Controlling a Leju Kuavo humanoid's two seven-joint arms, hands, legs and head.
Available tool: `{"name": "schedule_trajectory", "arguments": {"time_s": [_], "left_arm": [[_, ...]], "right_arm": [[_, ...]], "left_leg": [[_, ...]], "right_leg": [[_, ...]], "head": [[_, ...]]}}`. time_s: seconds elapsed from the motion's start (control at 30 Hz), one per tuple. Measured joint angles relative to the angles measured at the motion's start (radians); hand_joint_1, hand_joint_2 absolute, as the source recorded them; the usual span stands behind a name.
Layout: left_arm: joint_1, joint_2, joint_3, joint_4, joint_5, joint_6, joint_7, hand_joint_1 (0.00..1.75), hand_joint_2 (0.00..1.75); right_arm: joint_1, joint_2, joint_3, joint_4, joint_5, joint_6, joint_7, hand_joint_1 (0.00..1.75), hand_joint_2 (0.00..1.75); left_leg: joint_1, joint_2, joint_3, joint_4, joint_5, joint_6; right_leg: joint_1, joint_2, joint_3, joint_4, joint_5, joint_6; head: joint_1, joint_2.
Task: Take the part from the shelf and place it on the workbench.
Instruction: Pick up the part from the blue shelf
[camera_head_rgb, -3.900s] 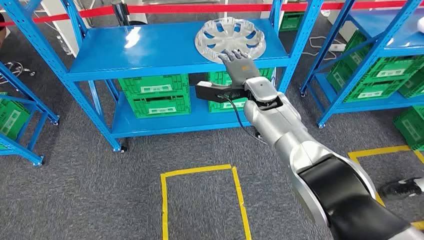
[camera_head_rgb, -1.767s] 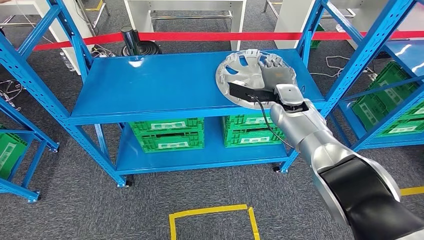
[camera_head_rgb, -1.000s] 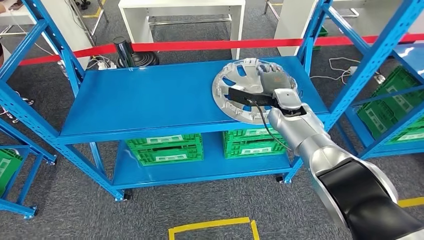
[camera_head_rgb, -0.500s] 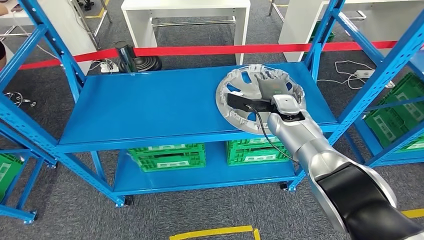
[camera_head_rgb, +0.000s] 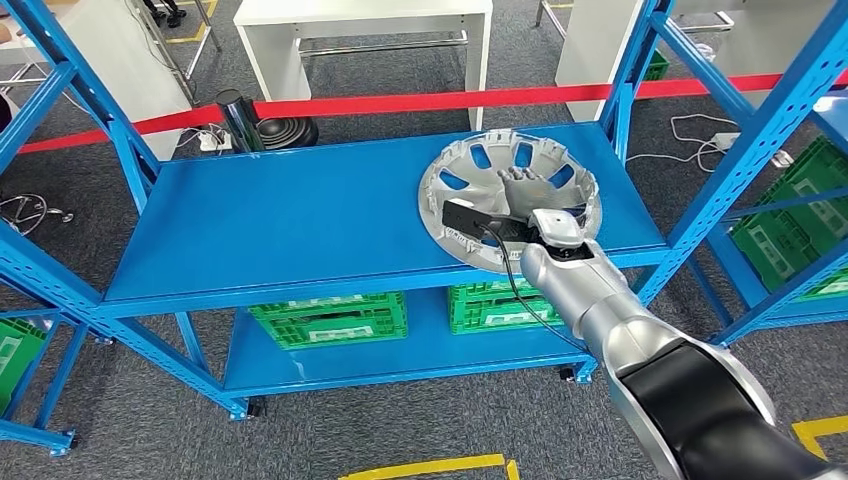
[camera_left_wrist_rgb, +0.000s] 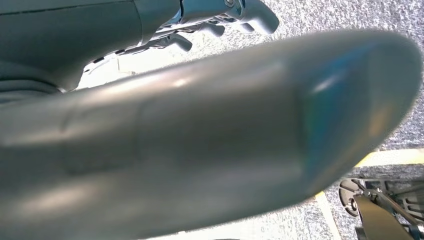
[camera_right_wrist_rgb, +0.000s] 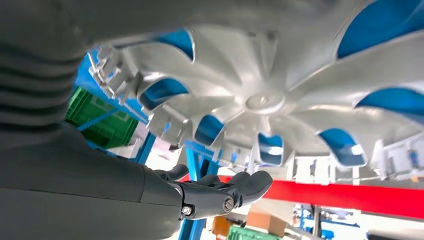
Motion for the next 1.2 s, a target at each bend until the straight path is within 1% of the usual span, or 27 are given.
{"name": "schedule_trajectory", "arguments": {"time_s": [0.33, 0.73, 1.0, 1.13, 1.2], "left_arm": [[0.001, 0.0, 0.0, 0.0, -0.001, 0.0, -0.004, 0.0, 0.0], [0.001, 0.0, 0.0, 0.0, -0.002, 0.0, -0.003, 0.0, 0.0], [0.001, 0.0, 0.0, 0.0, -0.002, 0.0, -0.004, 0.0, 0.0], [0.001, 0.0, 0.0, 0.0, -0.002, 0.003, -0.006, 0.0, 0.0], [0.001, 0.0, 0.0, 0.0, -0.003, 0.004, -0.006, 0.0, 0.0]], "right_arm": [[0.016, 0.014, 0.0, 0.0, -0.042, 0.038, -0.016, 0.0, 1.75], [0.039, 0.015, 0.0, 0.009, -0.049, 0.101, 0.042, 0.0, 1.75], [0.043, 0.015, 0.0, 0.013, -0.056, 0.113, 0.056, 0.0, 1.75], [0.046, 0.015, 0.0, 0.015, -0.067, 0.127, 0.08, 1.73, 1.75], [0.05, 0.015, -0.001, 0.018, -0.079, 0.127, 0.085, 1.75, 1.75]], "left_leg": [[-0.001, 0.0, -0.001, 0.002, 0.0, -0.001], [-0.001, 0.0, -0.001, 0.003, -0.001, 0.0], [-0.001, 0.0, 0.0, 0.003, -0.001, 0.001], [-0.001, 0.0, 0.003, 0.003, -0.002, 0.001], [-0.001, 0.0, 0.004, 0.003, -0.002, 0.001]], "right_leg": [[-0.001, -0.001, 0.003, -0.003, 0.001, 0.001], [-0.002, -0.002, 0.004, -0.006, 0.002, 0.003], [-0.001, -0.002, 0.006, -0.006, 0.001, 0.003], [-0.001, -0.002, 0.008, -0.006, 0.001, 0.003], [-0.001, -0.002, 0.01, -0.007, 0.001, 0.004]], "head": [[0.0, 0.0], [0.0, 0.0], [0.0, 0.0], [0.0, 0.0], [0.0, 0.0]]}}
